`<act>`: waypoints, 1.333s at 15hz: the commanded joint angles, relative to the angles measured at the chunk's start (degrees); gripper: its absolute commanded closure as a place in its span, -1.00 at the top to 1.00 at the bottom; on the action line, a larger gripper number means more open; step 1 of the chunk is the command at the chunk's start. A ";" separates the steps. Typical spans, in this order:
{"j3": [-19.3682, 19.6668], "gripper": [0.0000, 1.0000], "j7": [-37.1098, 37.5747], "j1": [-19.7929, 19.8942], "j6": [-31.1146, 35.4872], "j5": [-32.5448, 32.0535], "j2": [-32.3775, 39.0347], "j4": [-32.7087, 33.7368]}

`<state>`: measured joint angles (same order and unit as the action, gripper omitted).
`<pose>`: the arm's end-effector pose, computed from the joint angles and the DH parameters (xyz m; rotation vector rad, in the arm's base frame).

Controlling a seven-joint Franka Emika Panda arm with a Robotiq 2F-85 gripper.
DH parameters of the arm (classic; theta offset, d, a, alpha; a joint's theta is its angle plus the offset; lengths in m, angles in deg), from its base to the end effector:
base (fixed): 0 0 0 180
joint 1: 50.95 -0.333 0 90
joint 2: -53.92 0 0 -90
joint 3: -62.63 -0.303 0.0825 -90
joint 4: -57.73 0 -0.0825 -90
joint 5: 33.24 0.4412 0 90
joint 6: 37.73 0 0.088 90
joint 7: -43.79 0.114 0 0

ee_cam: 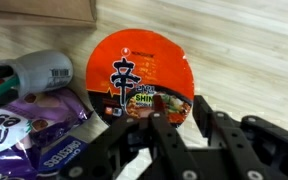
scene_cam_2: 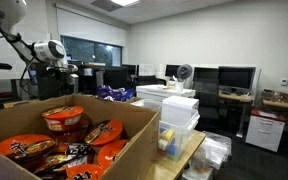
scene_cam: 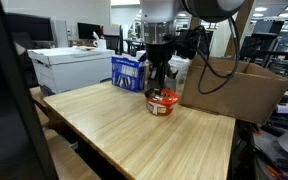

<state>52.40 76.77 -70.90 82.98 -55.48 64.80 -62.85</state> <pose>0.5211 0.2805 0.2603 2.7979 0.2545 -0.0074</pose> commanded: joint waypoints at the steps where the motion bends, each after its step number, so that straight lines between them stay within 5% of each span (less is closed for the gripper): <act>1: -0.50 -0.02 9.44 -3.43 -5.71 -7.22 4.76 5.29; 9: 0.72 0.93 20.53 -8.32 -15.31 -14.77 13.74 13.36; 20: 1.68 1.00 22.52 -9.71 -22.98 -15.01 24.79 22.74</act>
<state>53.55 98.61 -79.79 62.40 -70.44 86.85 -43.48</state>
